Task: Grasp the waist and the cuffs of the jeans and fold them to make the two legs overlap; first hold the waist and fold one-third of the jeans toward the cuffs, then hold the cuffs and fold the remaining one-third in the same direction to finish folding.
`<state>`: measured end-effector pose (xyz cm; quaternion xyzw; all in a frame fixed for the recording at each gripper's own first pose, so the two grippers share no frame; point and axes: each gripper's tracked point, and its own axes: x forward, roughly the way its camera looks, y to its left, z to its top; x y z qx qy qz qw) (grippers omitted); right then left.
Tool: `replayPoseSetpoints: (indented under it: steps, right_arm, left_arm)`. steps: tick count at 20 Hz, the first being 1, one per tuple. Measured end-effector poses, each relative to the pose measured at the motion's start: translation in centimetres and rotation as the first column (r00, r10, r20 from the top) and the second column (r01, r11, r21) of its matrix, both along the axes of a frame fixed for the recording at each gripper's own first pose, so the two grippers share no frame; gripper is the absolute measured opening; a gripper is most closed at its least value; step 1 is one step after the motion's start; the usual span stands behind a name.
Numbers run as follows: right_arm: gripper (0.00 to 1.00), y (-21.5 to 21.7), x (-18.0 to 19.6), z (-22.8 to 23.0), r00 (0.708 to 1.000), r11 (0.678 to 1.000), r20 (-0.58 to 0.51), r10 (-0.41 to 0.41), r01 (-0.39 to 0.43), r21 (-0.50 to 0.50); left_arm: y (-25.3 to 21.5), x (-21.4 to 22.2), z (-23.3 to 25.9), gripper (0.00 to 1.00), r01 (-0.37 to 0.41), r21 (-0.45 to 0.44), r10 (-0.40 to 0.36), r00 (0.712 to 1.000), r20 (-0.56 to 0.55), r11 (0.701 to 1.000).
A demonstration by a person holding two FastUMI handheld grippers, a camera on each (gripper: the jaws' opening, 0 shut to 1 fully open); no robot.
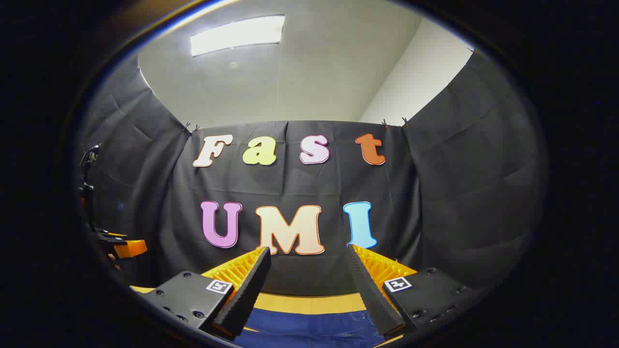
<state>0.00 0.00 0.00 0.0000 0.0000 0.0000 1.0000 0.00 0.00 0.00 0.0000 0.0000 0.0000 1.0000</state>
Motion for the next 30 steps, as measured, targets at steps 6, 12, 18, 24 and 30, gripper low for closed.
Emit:
replayPoseSetpoints:
  steps: [6,12,18,24,30]
  right_arm:
    - [0.99,-1.0,0.0,1.4,0.997,1.000,0.071,-0.026,0.027,-0.012]
    - [0.99,-2.1,-0.2,1.2,0.997,0.998,0.052,-0.061,0.061,-0.011]
    - [0.99,-0.2,-0.7,-1.0,1.000,0.998,-0.005,-0.026,0.025,-0.059]
    - [0.98,1.0,-0.2,-0.4,1.000,0.998,0.010,0.010,-0.010,-0.069]
    - [0.98,0.2,-0.7,-0.4,0.999,0.993,0.025,-0.027,0.030,-0.112]
  left_arm:
    - [0.1,1.3,-2.0,0.97,0.013,-0.003,-0.013,0.999,-0.043,1.000]
    - [0.9,1.8,-1.5,0.97,0.003,-0.057,-0.006,0.999,-0.053,0.998]
    - [2.4,1.5,-1.4,0.97,-0.009,-0.069,0.006,0.999,-0.042,0.998]
    - [2.9,2.5,-0.8,0.97,0.015,-0.070,-0.018,0.999,-0.033,0.997]
    - [3.4,3.3,-0.8,0.97,0.030,-0.050,-0.032,0.999,-0.038,0.998]
